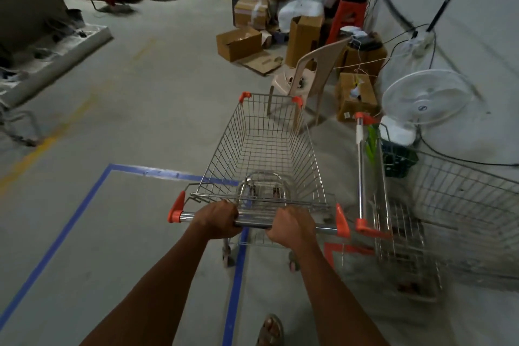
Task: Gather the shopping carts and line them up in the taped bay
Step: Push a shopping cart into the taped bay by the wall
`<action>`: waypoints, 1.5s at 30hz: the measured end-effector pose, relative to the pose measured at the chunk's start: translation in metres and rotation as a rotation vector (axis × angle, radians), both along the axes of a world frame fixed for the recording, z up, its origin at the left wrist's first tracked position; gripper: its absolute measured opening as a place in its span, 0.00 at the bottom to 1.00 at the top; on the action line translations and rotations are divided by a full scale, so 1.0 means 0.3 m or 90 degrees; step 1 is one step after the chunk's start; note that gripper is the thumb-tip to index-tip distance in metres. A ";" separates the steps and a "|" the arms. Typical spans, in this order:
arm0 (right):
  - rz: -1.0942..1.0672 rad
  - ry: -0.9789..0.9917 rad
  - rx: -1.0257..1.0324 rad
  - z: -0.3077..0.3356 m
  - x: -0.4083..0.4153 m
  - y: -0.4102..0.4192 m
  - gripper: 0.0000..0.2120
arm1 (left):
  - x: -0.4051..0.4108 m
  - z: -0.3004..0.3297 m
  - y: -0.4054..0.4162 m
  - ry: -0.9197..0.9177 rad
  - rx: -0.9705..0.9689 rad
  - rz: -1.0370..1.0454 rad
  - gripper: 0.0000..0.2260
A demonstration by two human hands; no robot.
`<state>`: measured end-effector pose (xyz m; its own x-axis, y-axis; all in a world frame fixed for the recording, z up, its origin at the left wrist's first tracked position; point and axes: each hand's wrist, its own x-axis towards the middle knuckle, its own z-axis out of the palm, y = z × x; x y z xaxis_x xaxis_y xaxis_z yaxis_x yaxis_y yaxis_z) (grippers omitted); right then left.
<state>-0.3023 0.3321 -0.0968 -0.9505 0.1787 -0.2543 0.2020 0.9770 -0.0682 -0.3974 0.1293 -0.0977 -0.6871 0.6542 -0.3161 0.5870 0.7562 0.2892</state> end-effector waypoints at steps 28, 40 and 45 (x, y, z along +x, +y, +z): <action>0.214 -0.048 0.071 0.039 -1.508 0.550 0.18 | -1.293 -0.017 0.488 -0.190 -0.022 0.127 0.15; 0.343 -0.016 0.098 0.043 -2.180 0.691 0.22 | -1.817 0.013 0.625 -0.173 0.015 0.239 0.15; 0.419 0.008 0.096 0.045 -2.492 0.744 0.20 | -2.069 0.014 0.679 -0.171 0.019 0.310 0.14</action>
<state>-1.0498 0.5553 -0.0834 -0.8764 -0.4057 -0.2595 -0.4383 0.8952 0.0804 -1.0181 0.3329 -0.0935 -0.8103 0.2932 -0.5074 0.0752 0.9107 0.4061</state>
